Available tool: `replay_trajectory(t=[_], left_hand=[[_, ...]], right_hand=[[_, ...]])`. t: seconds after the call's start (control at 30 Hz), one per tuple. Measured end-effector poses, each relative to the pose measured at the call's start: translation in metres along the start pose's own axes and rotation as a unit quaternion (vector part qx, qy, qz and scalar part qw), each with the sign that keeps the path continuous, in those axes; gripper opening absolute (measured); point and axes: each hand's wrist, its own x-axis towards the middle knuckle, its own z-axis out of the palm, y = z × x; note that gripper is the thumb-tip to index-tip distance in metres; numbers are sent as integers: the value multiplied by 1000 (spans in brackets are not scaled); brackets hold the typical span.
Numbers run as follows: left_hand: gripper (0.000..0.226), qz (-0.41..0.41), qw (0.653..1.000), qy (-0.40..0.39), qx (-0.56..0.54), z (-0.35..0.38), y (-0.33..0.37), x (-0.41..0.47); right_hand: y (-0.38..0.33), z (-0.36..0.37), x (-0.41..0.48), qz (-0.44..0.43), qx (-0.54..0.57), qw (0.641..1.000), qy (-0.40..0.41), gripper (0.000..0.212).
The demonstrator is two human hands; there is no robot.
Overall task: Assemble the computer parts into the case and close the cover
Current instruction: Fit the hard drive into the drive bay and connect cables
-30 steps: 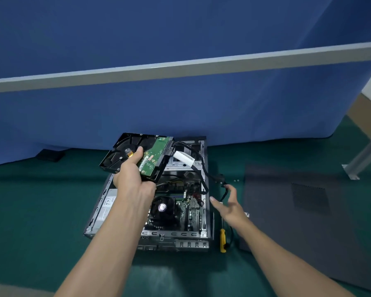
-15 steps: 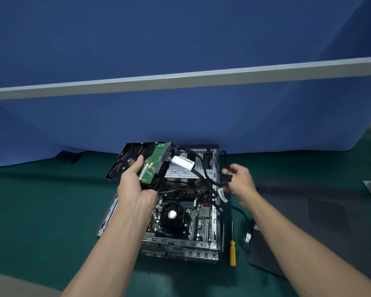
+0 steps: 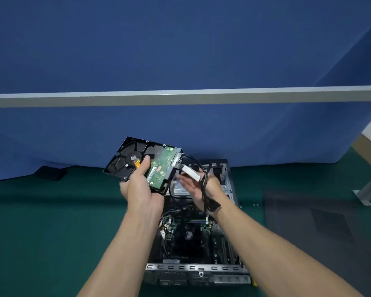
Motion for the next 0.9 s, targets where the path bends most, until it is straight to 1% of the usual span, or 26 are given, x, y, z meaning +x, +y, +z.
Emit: replay_trajectory(t=[0.1, 0.13, 0.2, 0.27, 0.3, 0.37, 0.43, 0.47, 0.5, 0.53, 0.57, 0.6, 0.63, 0.7, 0.77, 0.83, 0.9], left_hand=[[57, 66, 998, 3, 13, -13, 3, 22], [56, 80, 996, -3, 26, -18, 2, 28], [59, 93, 994, -3, 59, -27, -3, 41], [60, 88, 992, 8, 89, -35, -15, 51], [61, 79, 992, 14, 99, -38, -21, 54], [61, 54, 991, 29, 116, -45, -36, 58], [63, 21, 988, 55, 145, -50, -51, 62], [66, 0, 985, 70, 158, -54, -58, 64], [68, -22, 981, 85, 170, -57, -65, 64], [71, -42, 977, 98, 183, -62, -72, 64], [73, -60, 973, 108, 195, -66, -79, 62], [72, -76, 970, 115, 203, -71, -87, 59], [68, -88, 967, 119, 207, -75, -93, 55], [57, -110, 963, 118, 216, -83, -103, 49], [54, -135, 957, 116, 230, -87, -111, 45], [60, -161, 947, 120, 252, -90, -119, 45], [59, -188, 938, 110, 269, -91, -126, 48]], right_hand=[[27, -32, 12, 65, -17, 997, 40, 28], [34, -44, 15, 81, -51, 994, 47, 30], [40, -61, 15, 109, -154, 980, 68, 31], [38, -72, 13, 129, -247, 953, 118, 32], [35, -76, 10, 127, -286, 937, 153, 30], [27, -83, 9, 83, -375, 894, 230, 22], [18, -83, 7, -12, -483, 827, 288, 27], [14, -78, 6, -70, -531, 791, 296, 27], [10, -71, 3, -124, -564, 767, 280, 25], [7, -65, 3, -152, -587, 756, 247, 22], [6, -59, 3, -150, -606, 754, 206, 23], [6, -55, 4, -126, -619, 757, 164, 30], [9, -55, 5, -87, -618, 771, 127, 36], [21, -63, 7, 16, -571, 817, 83, 39], [33, -80, 5, 95, -503, 856, 71, 36], [40, -96, 1, 136, -447, 881, 70, 26], [42, -109, -2, 159, -395, 899, 99, 22]])
